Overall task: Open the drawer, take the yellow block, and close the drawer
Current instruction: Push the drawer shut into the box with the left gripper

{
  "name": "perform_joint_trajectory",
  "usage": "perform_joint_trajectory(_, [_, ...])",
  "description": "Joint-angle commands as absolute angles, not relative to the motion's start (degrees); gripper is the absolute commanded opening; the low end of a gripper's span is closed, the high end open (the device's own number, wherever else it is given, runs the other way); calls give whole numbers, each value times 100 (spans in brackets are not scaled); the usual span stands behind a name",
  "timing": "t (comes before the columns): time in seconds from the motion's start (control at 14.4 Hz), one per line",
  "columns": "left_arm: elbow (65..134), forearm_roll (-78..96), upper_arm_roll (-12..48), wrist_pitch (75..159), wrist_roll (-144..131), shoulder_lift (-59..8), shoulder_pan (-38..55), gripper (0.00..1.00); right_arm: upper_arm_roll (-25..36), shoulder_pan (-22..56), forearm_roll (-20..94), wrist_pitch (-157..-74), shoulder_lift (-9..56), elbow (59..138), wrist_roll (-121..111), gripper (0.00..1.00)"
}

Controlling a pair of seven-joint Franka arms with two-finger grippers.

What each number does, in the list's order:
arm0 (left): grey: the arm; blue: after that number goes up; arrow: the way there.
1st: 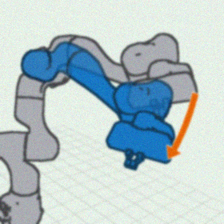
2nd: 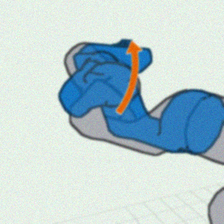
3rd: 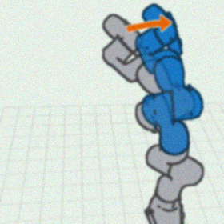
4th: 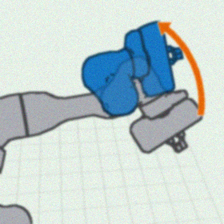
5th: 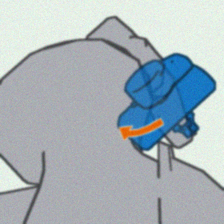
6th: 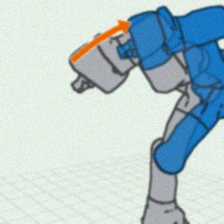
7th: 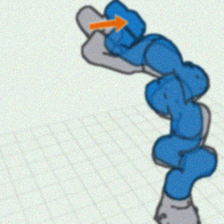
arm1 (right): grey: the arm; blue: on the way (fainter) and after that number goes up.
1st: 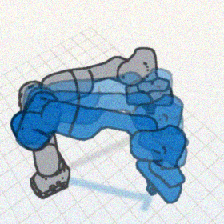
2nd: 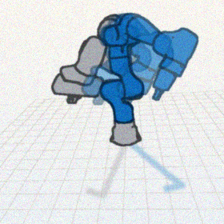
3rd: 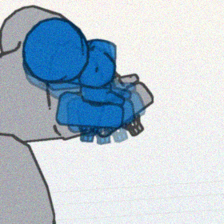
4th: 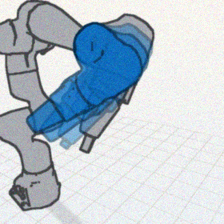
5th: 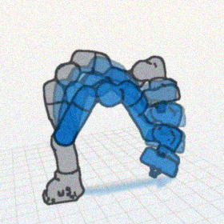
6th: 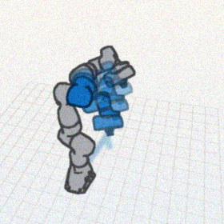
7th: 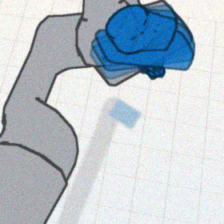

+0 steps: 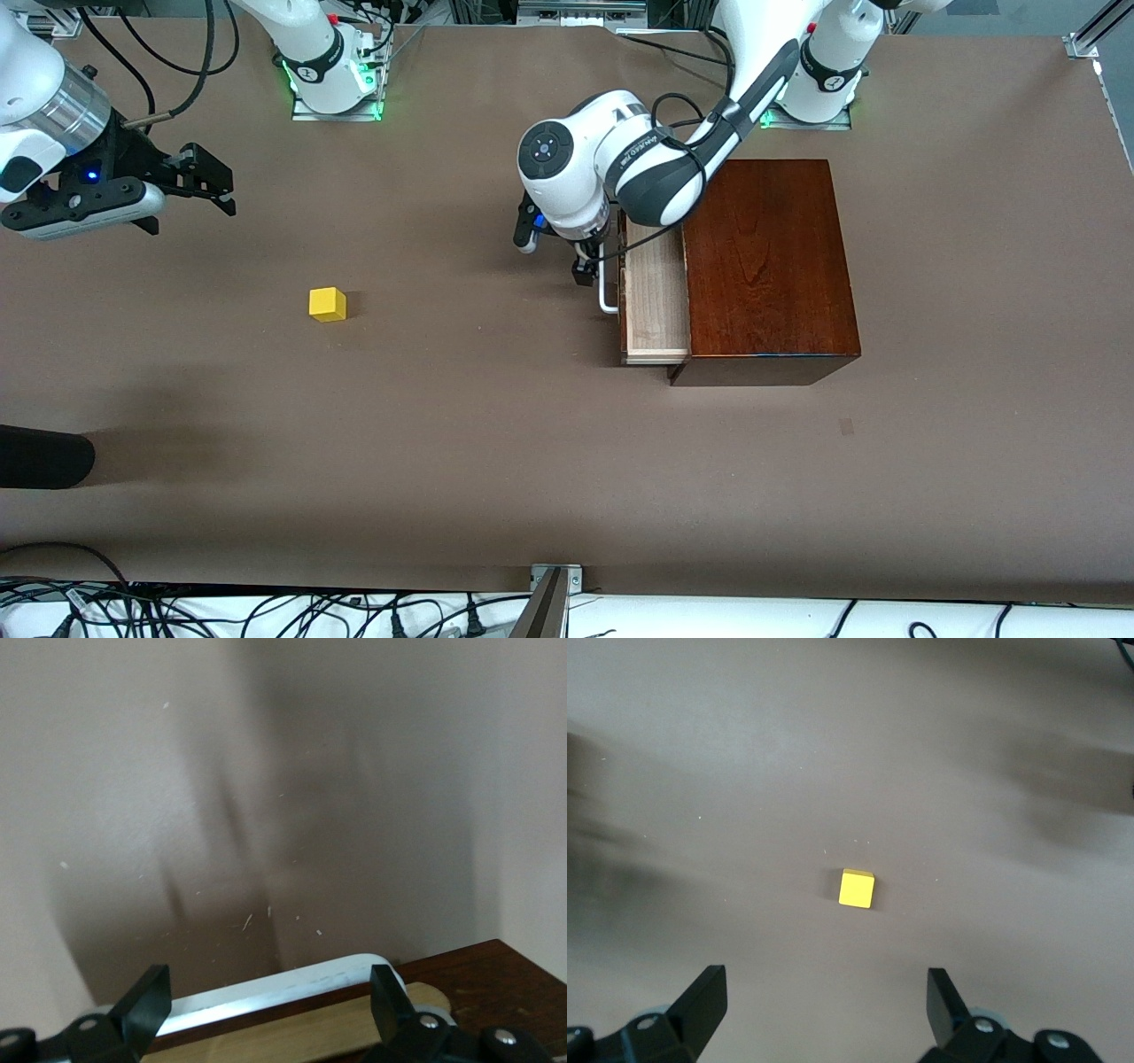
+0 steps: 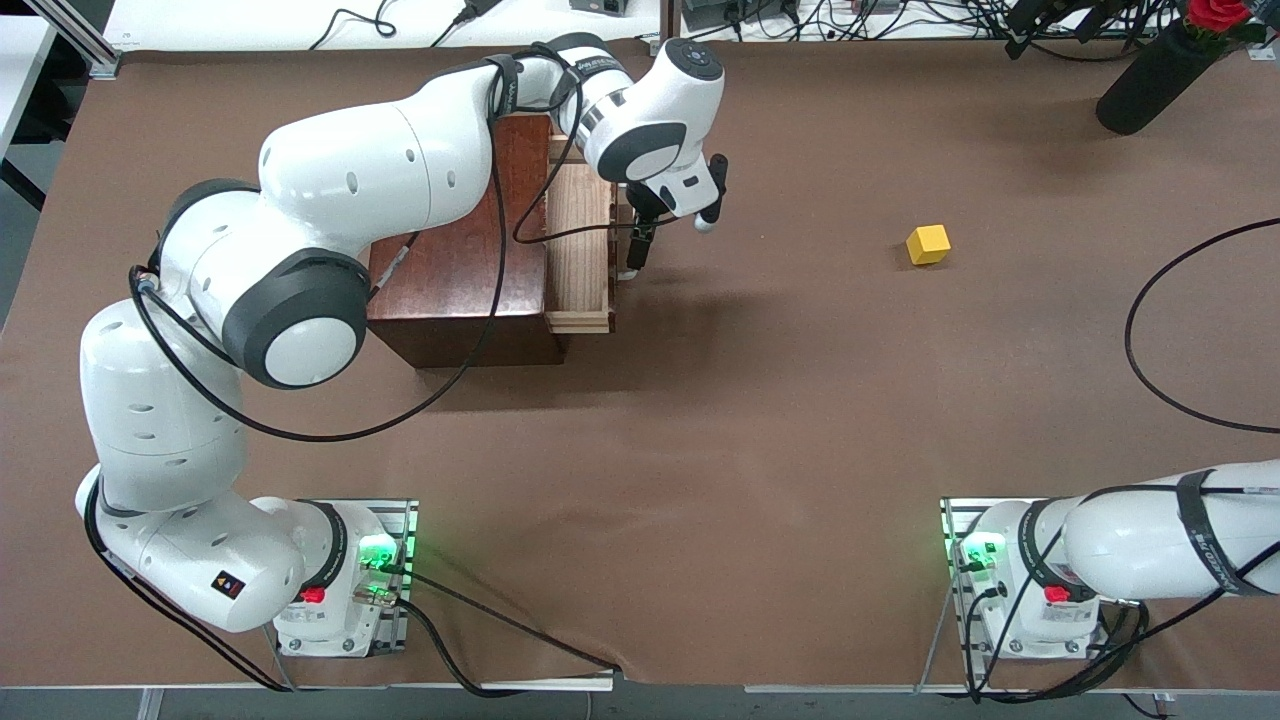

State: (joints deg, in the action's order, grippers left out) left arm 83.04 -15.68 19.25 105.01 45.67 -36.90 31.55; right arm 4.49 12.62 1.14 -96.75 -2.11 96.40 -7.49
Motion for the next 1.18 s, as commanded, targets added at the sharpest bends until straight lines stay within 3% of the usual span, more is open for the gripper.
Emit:
perform_joint_trajectory(0.0, [8226,-1714,1811,10407,4413,-3700,3103,100,422,1195,35,-9545,-158,9404,-783,100])
perform_joint_trajectory(1.11, [8271,-1811,1512,9335,4052,-3560,2672,100,554,1195,26,-9439,-149,9334,-800,100])
